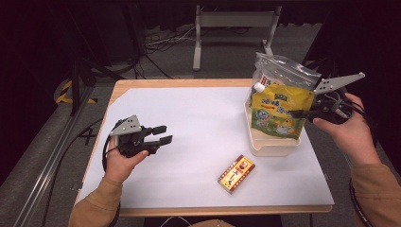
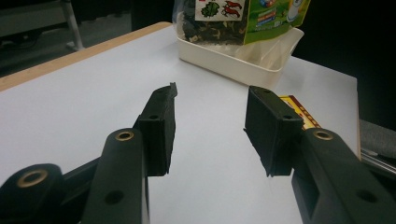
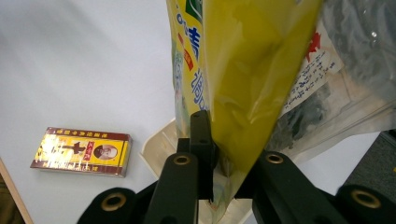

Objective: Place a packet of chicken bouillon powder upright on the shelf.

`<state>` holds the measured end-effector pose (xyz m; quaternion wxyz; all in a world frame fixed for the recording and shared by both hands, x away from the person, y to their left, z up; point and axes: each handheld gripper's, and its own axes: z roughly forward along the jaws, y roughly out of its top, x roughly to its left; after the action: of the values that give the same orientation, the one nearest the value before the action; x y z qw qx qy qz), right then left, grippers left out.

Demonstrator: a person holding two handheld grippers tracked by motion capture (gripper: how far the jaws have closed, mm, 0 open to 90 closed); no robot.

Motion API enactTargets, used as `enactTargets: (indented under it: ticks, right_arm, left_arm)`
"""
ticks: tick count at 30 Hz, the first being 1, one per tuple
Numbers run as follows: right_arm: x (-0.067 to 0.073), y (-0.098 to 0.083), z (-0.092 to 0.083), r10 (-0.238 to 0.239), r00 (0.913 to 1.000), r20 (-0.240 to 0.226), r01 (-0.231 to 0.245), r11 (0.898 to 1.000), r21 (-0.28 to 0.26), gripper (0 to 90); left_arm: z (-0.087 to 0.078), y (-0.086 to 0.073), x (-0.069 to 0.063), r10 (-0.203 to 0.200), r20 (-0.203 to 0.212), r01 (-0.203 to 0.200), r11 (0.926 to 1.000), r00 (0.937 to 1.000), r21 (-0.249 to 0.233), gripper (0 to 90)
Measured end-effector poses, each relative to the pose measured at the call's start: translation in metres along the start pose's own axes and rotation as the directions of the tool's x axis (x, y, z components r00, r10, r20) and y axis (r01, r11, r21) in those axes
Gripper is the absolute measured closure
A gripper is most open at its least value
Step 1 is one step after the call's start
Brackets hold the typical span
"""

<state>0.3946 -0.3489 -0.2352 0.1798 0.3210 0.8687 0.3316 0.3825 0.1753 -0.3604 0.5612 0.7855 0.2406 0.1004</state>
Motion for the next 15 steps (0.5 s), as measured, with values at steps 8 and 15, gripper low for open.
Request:
enactTargets:
  ticks: [8,15]
  right_arm:
    - [-0.006,-0.005,0.012,0.011,0.9999,-0.009,-0.011,1.000,0.018,82.5]
    - [-0.010,-0.006,0.017,0.000,0.9999,-0.011,0.001,0.999,0.034,82.5]
  left_arm:
    - [0.001,0.000,0.000,0.008,-0.003,-0.008,1.0000,1.0000,-0.003,53.4]
    - [0.002,-0.001,0.000,0.001,-0.001,-0.001,1.0000,1.0000,-0.001,53.2]
